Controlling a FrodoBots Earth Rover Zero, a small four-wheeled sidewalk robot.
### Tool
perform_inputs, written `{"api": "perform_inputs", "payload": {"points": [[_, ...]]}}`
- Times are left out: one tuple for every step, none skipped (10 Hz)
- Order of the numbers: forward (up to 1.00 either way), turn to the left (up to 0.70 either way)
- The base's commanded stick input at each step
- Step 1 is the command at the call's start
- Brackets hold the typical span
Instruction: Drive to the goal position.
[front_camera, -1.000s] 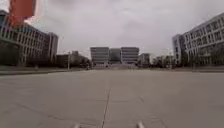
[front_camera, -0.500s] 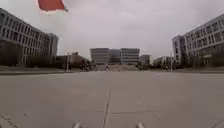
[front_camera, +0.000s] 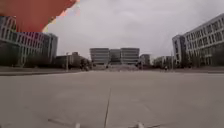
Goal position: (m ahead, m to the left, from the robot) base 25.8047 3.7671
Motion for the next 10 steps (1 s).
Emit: {"api": "perform_inputs", "payload": {"points": [[0.85, 0.00], [0.85, 0.00], [0.85, 0.00], [0.85, 0.01], [0.85, 0.15], [0.85, 0.28], [0.85, 0.34], [0.85, 0.34], [0.85, 0.34], [0.85, 0.11]]}}
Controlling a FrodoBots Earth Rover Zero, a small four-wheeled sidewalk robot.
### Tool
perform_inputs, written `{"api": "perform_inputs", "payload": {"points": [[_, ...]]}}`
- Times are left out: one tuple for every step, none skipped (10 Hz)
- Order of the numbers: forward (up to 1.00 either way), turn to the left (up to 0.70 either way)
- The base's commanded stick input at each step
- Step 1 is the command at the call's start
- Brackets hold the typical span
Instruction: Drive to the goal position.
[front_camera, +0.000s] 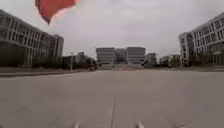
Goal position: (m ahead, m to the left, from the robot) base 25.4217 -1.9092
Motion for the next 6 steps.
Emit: {"api": "perform_inputs", "payload": {"points": [[0.85, 0.00], [0.85, 0.00], [0.85, 0.00], [0.85, 0.00], [0.85, 0.00], [0.85, 0.00]]}}
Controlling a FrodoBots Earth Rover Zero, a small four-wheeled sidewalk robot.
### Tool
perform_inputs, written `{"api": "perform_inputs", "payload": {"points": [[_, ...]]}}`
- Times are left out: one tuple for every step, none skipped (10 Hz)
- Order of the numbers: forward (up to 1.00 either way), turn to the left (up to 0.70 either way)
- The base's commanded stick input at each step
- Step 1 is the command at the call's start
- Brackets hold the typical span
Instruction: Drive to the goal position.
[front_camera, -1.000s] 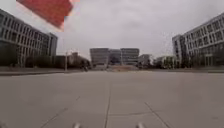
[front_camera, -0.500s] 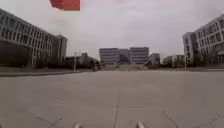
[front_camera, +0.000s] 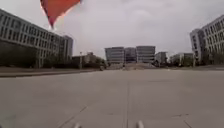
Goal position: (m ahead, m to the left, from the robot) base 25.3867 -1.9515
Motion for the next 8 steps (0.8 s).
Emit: {"api": "perform_inputs", "payload": {"points": [[0.85, 0.00], [0.85, 0.00], [0.85, 0.00], [0.85, 0.00], [0.85, 0.00], [0.85, 0.00], [0.85, 0.00], [0.85, 0.00]]}}
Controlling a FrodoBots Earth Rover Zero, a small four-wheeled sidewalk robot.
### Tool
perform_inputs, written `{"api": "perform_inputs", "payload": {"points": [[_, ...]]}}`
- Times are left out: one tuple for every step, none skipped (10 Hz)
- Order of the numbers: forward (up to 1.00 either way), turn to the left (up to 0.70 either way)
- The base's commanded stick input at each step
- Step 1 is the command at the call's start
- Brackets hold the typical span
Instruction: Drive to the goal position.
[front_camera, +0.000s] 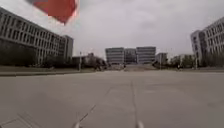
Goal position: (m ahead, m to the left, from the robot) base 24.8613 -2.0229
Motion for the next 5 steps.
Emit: {"api": "perform_inputs", "payload": {"points": [[0.85, 0.00], [0.85, 0.00], [0.85, 0.00], [0.85, 0.00], [0.85, 0.00]]}}
